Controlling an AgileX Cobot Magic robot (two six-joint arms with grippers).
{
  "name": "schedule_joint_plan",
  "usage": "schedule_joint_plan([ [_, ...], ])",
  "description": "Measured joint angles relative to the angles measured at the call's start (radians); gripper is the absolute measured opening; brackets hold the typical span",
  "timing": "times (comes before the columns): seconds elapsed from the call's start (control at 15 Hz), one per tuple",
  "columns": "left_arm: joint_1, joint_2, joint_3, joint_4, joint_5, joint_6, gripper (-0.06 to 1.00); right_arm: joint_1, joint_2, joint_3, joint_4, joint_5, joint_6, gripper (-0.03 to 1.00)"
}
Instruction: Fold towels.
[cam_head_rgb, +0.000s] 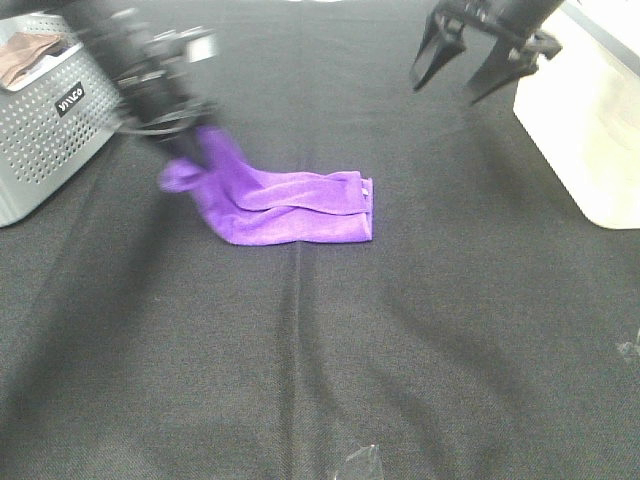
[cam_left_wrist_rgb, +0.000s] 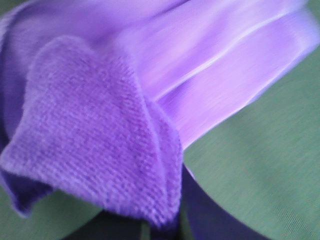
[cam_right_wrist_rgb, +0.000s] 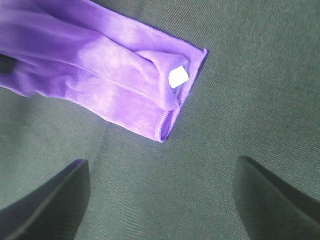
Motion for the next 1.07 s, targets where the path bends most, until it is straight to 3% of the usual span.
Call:
schedule_joint_plan([
  [0.4, -0.133, 0.191, -0.260, 0.011, 0.003, -0.089, 0.05, 0.000, -0.047, 0.000, 0.000, 0.001, 0.005, 0.75],
  [0.53, -0.159, 0.232, -0.300, -0.011, 0.002, -0.154, 0.21, 0.000, -0.056, 0.000, 0.000, 0.001, 0.006, 0.75],
  [0.67, -0.173, 0.245, -0.302, -0.132, -0.052, -0.173, 0.56, 0.000, -0.066, 0.000, 0.000, 0.001, 0.008, 0.75],
  [0.73, -0.179, 0.245, -0.304, -0.213, -0.094, -0.157, 0.66, 0.000, -0.071, 0.000, 0.000, 0.001, 0.012, 0.75],
  [0.8, -0.186, 0.245, -0.307, -0.317, -0.131, -0.107, 0.70, 0.000, -0.076, 0.000, 0.000, 0.001, 0.016, 0.75],
  [0.93, -0.191, 0.245, -0.308, -0.450, -0.154, -0.016, 0.72, 0.000, -0.078, 0.000, 0.000, 0.001, 0.022, 0.75],
  [1.07, -0.185, 0.245, -0.316, -0.476, -0.135, 0.004, 0.72, 0.000, -0.078, 0.000, 0.000, 0.001, 0.022, 0.75],
])
